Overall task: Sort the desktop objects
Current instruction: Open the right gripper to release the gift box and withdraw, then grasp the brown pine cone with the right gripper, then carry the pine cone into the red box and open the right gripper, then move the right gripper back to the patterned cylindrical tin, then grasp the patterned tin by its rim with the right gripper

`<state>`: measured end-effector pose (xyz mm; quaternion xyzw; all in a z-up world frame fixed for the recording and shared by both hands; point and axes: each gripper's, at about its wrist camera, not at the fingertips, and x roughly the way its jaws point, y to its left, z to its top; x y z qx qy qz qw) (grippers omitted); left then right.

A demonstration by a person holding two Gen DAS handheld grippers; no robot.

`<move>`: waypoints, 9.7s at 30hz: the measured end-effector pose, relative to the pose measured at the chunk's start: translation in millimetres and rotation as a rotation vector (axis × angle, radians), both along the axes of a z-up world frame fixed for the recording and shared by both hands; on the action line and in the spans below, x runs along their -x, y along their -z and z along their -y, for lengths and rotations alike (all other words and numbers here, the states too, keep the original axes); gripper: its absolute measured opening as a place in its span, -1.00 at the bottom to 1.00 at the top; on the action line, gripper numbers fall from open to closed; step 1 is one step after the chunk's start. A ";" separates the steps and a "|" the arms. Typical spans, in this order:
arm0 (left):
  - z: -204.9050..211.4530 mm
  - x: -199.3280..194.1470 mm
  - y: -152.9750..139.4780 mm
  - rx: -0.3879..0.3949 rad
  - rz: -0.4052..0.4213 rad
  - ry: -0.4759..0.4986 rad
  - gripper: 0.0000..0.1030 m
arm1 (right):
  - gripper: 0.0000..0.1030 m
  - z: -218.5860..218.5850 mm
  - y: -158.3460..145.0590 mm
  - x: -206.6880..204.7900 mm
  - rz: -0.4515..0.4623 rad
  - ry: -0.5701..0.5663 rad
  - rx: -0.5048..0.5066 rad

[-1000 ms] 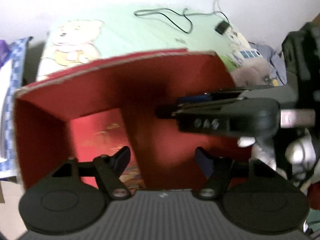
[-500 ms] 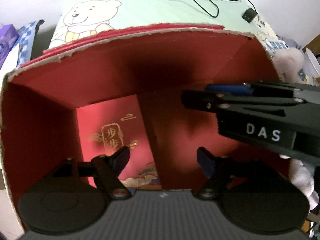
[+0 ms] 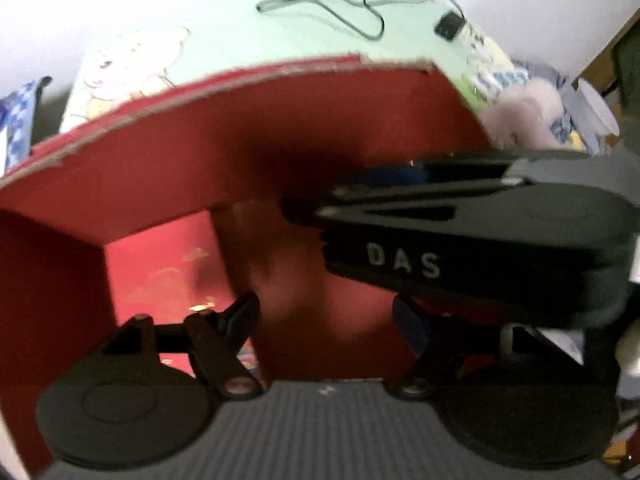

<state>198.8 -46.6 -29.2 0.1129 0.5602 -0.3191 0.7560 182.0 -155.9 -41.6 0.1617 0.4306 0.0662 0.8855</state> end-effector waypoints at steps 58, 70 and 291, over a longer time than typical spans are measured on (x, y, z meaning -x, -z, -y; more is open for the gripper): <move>8.9 159.6 -67.0 0.043 0.240 -0.213 0.46 | -0.04 87.1 -57.9 136.0 0.218 -0.157 -0.174; 61.1 186.1 -6.6 0.090 0.169 -0.092 0.41 | 0.00 135.1 30.5 173.7 -0.080 -0.026 -0.327; -19.1 198.5 -49.7 -0.093 0.194 -0.176 -0.88 | -0.67 8.6 -21.6 181.4 -0.155 -0.225 -0.098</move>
